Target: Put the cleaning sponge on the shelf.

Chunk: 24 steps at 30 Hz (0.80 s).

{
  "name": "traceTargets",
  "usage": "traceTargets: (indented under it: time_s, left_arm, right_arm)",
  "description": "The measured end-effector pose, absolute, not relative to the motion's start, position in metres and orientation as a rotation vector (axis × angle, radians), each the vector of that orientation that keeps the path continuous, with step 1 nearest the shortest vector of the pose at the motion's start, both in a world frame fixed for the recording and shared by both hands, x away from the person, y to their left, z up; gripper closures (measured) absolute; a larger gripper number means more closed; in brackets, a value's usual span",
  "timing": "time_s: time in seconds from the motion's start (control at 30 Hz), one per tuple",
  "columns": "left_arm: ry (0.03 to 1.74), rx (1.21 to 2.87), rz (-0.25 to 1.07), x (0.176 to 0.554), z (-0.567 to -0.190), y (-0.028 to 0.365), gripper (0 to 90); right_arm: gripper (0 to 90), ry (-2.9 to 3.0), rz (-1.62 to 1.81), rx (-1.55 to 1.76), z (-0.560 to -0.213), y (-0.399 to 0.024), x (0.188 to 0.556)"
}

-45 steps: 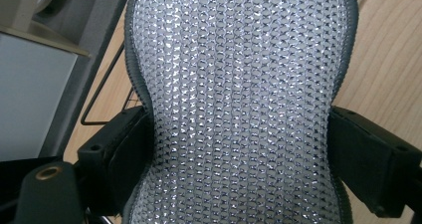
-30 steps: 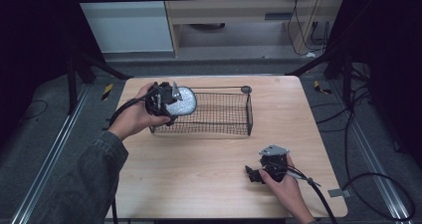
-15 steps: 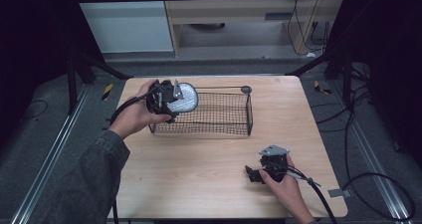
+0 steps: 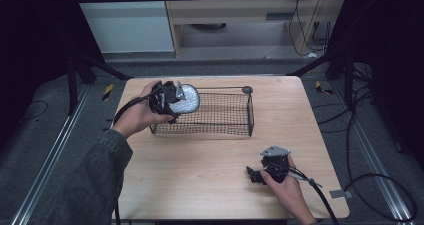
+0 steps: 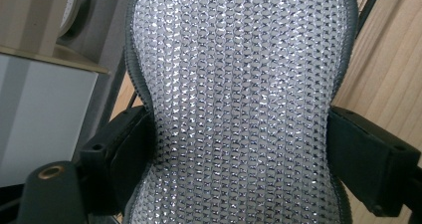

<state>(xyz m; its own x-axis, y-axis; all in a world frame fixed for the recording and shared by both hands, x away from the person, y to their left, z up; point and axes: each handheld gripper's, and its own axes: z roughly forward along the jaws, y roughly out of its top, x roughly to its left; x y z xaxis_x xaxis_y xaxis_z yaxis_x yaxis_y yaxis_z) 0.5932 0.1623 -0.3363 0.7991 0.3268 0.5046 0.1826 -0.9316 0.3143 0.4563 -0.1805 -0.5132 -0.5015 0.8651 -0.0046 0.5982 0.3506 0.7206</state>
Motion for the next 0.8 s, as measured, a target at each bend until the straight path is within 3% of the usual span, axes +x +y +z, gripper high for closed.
traceTargets:
  time_s: [0.8]
  left_arm:
    - [0.385,2.753,0.809,0.617,-0.353,0.165,13.9]
  right_arm:
    - [0.4,2.233,0.947,1.285,-0.513,-0.180,0.456]
